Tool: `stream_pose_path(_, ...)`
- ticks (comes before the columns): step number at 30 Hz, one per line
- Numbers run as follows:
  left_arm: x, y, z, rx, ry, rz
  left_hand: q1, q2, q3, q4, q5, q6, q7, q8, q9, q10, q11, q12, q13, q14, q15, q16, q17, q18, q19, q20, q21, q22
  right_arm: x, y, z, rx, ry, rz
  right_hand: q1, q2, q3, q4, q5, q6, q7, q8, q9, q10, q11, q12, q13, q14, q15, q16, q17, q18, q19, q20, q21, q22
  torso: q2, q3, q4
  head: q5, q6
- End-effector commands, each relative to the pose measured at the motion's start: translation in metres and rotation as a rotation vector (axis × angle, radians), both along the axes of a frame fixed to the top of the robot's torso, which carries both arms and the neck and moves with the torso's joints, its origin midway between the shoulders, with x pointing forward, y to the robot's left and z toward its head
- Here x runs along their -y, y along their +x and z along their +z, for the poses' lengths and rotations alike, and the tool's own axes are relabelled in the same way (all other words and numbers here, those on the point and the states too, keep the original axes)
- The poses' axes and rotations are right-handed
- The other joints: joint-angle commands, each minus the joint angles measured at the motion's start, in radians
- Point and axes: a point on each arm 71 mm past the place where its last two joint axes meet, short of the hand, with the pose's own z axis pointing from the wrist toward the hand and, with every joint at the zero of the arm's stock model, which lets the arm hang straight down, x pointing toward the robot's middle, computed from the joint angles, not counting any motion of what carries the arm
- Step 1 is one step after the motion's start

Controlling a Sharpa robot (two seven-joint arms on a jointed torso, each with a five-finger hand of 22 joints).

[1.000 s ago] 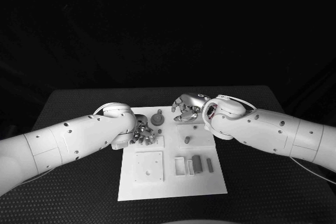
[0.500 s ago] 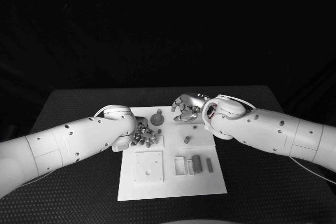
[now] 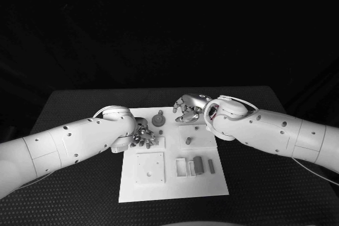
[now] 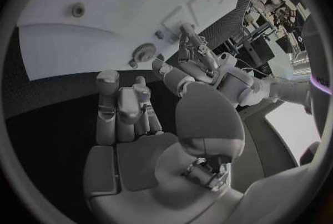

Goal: Assemble the parts on the task board

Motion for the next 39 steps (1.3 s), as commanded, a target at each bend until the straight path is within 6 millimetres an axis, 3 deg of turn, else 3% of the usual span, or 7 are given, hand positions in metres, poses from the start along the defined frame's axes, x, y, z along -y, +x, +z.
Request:
stream_pose_path(1, 0.0004, -0.0001, 0.0003, 0.001, -0.009, -0.002, 0.005, 0.010, 0.003, -0.003, -0.001, -0.005, 0.003, -0.002, 0.001, -0.006, 0.001, 0.004, 0.001, -0.003, 0.000, 0.002, -0.001, 0.031, -0.003, -0.002, 0.007, 0.018, -0.0007, -0.0005, -0.0008, -0.005, -0.007, 0.008, -0.009, 0.001, 0.000, 0.008, 0.003, 0.000, 0.007, -0.005, -0.001, -0.006, 0.004, 0.004, -0.001, -0.001, 0.004, -0.005, -0.001, 0.084, 0.001, -0.007, -0.004, 0.018, 0.000, 0.0000, 0.0000, 0.000, 0.000)
stream_pose_path(7, -0.0013, 0.0008, 0.0001, 0.001, -0.007, 0.002, 0.016, 0.047, 0.007, -0.015, 0.012, -0.004, 0.003, 0.000, 0.002, -0.005, 0.000, 0.005, 0.002, -0.003, 0.000, 0.004, -0.001, 0.029, -0.004, -0.001, 0.010, 0.019, -0.0007, -0.0006, -0.0009, -0.006, -0.007, 0.009, -0.009, 0.001, 0.000, 0.008, 0.003, 0.000, 0.007, -0.005, -0.001, -0.006, 0.004, 0.005, -0.001, -0.001, 0.004, -0.005, 0.000, 0.084, 0.001, -0.007, -0.004, 0.018, -0.001, 0.0004, 0.0008, 0.000, 0.001)
stream_pose_path(16, -0.0011, 0.0000, -0.0007, -0.019, -0.021, 0.008, 0.016, 0.112, 0.012, -0.050, 0.111, 0.000, 0.003, 0.002, 0.002, -0.002, 0.000, 0.009, 0.004, -0.001, 0.002, 0.008, -0.001, 0.026, -0.005, 0.000, 0.018, 0.019, -0.0008, -0.0007, -0.0010, -0.006, -0.008, 0.009, -0.009, 0.001, 0.000, 0.008, 0.003, 0.000, 0.007, -0.005, -0.001, -0.006, 0.004, 0.005, -0.001, 0.000, 0.004, -0.005, 0.001, 0.084, 0.001, -0.007, -0.004, 0.018, 0.000, 0.0007, 0.0001, 0.002, 0.001)
stream_pose_path(22, -0.0010, -0.0002, -0.0009, -0.022, -0.019, 0.006, -0.002, 0.125, 0.007, -0.047, 0.116, 0.001, 0.003, 0.003, 0.001, -0.002, 0.000, 0.009, 0.004, -0.001, 0.003, 0.009, -0.001, 0.025, -0.006, 0.001, 0.020, 0.019, -0.0006, -0.0007, -0.0009, -0.006, -0.008, 0.008, -0.009, 0.001, 0.000, 0.008, 0.003, 0.000, 0.007, -0.005, -0.001, -0.006, 0.004, 0.005, -0.001, -0.001, 0.004, -0.005, -0.001, 0.084, 0.001, -0.007, -0.004, 0.018, 0.000, 0.0011, -0.0001, 0.003, 0.002)
stream_pose_path(31, -0.0003, -0.0005, -0.0010, -0.024, -0.017, 0.006, -0.043, 0.084, -0.004, -0.030, 0.085, 0.001, 0.001, 0.002, 0.000, -0.003, -0.001, 0.010, 0.004, -0.001, 0.002, 0.009, -0.001, 0.027, -0.007, 0.000, 0.022, 0.017, -0.0005, -0.0008, -0.0009, -0.006, -0.008, 0.008, -0.009, 0.001, 0.000, 0.008, 0.003, 0.000, 0.007, -0.006, -0.001, -0.006, 0.004, 0.005, -0.001, -0.001, 0.004, -0.005, 0.000, 0.084, 0.001, -0.007, -0.004, 0.018, 0.000, 0.0013, -0.0001, 0.003, 0.002)
stream_pose_path(33, -0.0004, -0.0004, -0.0010, -0.024, -0.018, 0.006, -0.054, 0.061, -0.004, -0.019, 0.039, 0.001, 0.000, 0.002, -0.001, -0.002, -0.002, 0.010, 0.004, -0.001, 0.001, 0.009, -0.002, 0.029, -0.007, -0.002, 0.022, 0.017, -0.0004, -0.0007, -0.0010, -0.006, -0.008, 0.008, -0.009, 0.001, 0.000, 0.008, 0.003, 0.000, 0.007, -0.006, -0.001, -0.006, 0.004, 0.005, -0.001, -0.001, 0.004, -0.005, 0.000, 0.084, 0.001, -0.007, -0.004, 0.018, 0.000, 0.0014, -0.0004, 0.003, 0.002)
stream_pose_path(39, -0.0009, -0.0002, -0.0009, -0.021, -0.018, 0.009, -0.079, 0.013, -0.009, 0.008, -0.005, 0.000, 0.001, 0.002, 0.000, -0.003, -0.002, 0.009, 0.004, -0.002, -0.001, 0.010, -0.002, 0.030, -0.007, -0.003, 0.021, 0.016, -0.0004, -0.0007, -0.0010, -0.006, -0.008, 0.008, -0.009, 0.001, 0.000, 0.008, 0.003, 0.000, 0.007, -0.006, -0.001, -0.006, 0.004, 0.005, -0.002, -0.001, 0.004, -0.005, -0.001, 0.084, 0.001, -0.007, -0.004, 0.018, 0.000, 0.0017, -0.0008, 0.004, 0.003)
